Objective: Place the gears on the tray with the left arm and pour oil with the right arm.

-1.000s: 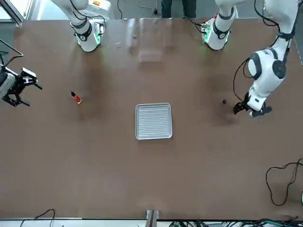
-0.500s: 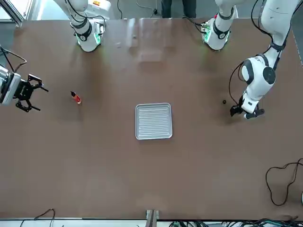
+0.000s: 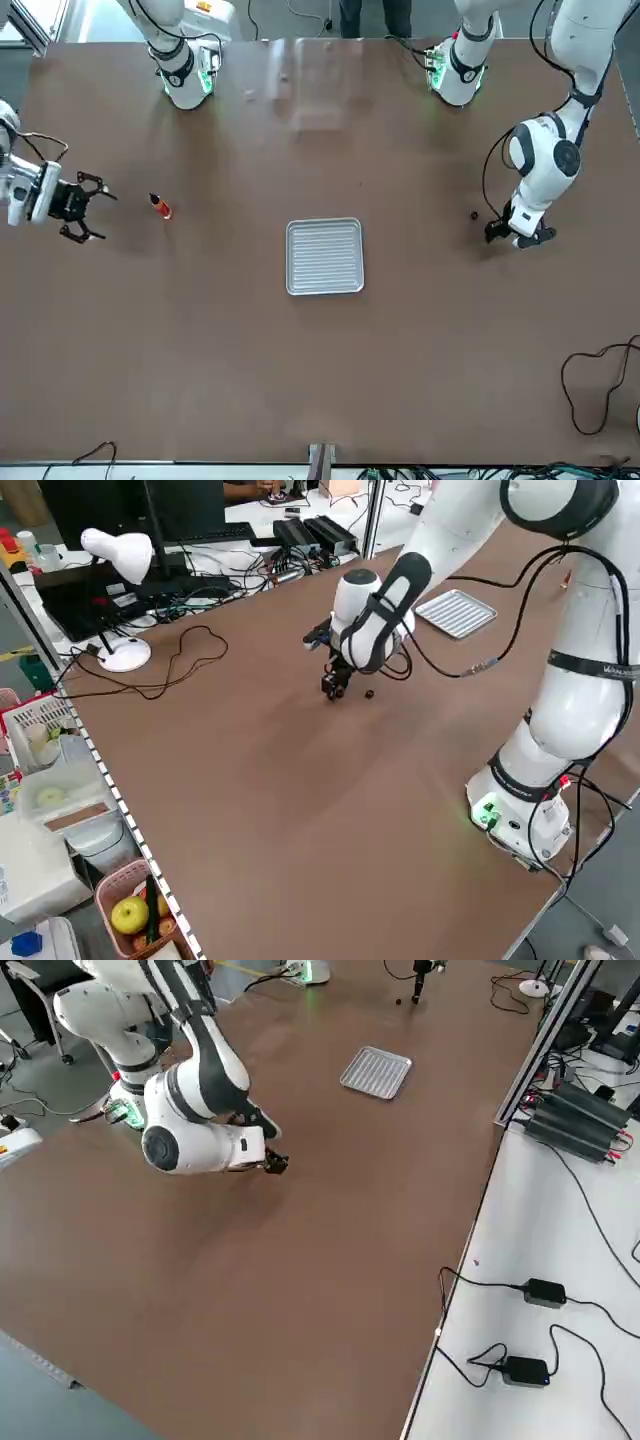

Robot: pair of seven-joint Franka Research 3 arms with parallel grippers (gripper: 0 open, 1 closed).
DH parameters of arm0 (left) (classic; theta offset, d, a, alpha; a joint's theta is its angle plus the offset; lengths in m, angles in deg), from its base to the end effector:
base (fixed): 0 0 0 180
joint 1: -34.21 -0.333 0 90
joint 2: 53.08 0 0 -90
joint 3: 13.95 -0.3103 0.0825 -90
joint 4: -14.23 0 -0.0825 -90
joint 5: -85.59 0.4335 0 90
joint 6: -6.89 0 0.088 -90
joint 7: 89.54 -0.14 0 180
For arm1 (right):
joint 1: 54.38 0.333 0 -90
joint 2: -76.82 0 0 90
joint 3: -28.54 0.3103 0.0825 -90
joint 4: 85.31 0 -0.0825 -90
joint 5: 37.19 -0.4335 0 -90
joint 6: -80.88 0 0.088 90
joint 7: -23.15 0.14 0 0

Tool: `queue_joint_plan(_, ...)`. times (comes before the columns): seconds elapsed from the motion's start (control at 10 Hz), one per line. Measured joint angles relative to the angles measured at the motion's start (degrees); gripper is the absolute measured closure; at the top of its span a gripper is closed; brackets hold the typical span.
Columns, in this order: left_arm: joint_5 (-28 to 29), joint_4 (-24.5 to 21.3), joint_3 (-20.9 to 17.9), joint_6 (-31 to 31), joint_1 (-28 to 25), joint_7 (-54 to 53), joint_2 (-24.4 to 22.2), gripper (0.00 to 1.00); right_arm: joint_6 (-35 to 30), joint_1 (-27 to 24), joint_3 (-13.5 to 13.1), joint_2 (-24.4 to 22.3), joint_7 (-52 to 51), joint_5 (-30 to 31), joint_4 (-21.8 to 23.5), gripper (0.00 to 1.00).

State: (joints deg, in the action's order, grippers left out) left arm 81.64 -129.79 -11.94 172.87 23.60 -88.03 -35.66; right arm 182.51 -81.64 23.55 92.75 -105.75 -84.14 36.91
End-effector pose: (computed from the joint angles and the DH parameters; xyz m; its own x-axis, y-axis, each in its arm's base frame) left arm 0.4808 0.0745 0.0871 0.9670 0.2428 0.0770 0.2408 -0.9700 0.0345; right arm 0.4946 -0.2106 0.1998 0.2969 0.5718 0.7648 0.9527 -0.2316 -0.1967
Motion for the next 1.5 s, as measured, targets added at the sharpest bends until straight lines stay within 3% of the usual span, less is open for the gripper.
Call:
queue_joint_plan(0.1,0.0,-0.1,0.0,0.0,-0.4,-0.1,-0.2,0.45,-1.2,-0.5,0.0,1.9,-3.9,-0.3,0.0,0.00)
queue_joint_plan(0.3,0.0,-0.6,-0.1,-0.1,-1.4,-0.9,-0.9,0.74,-3.7,-1.3,0.0,4.7,-11.5,-0.5,-0.2,0.00)
queue_joint_plan(0.7,0.0,-0.5,-0.1,0.0,-1.4,-1.0,-1.1,0.77,-5.9,-4.9,0.0,10.7,-24.0,-0.5,-0.4,0.00)
queue_joint_plan(0.9,0.0,0.9,0.3,-1.9,-1.4,-0.3,-3.3,0.77,-6.5,-6.7,-0.1,13.4,-27.1,-0.4,-0.4,0.00)
queue_joint_plan(1.0,-0.1,3.5,1.9,-6.4,-1.4,2.2,-4.8,0.77,-6.8,-7.3,0.0,15.1,-27.5,-0.4,-0.4,0.00)
queue_joint_plan(1.2,-0.2,11.3,9.2,-16.3,-1.0,12.7,-6.3,0.77,-7.0,-7.6,0.0,18.3,-28.0,-0.4,-0.5,0.00)
queue_joint_plan(1.4,-0.2,15.6,16.8,-18.4,0.6,25.2,-5.5,0.77,-7.2,-7.6,0.2,20.4,-28.2,-0.4,-0.6,0.00)
queue_joint_plan(1.5,-0.2,17.6,18.8,-18.4,3.6,32.3,-4.2,0.77,-7.5,-7.6,0.2,20.7,-28.2,-0.4,-0.7,0.00)
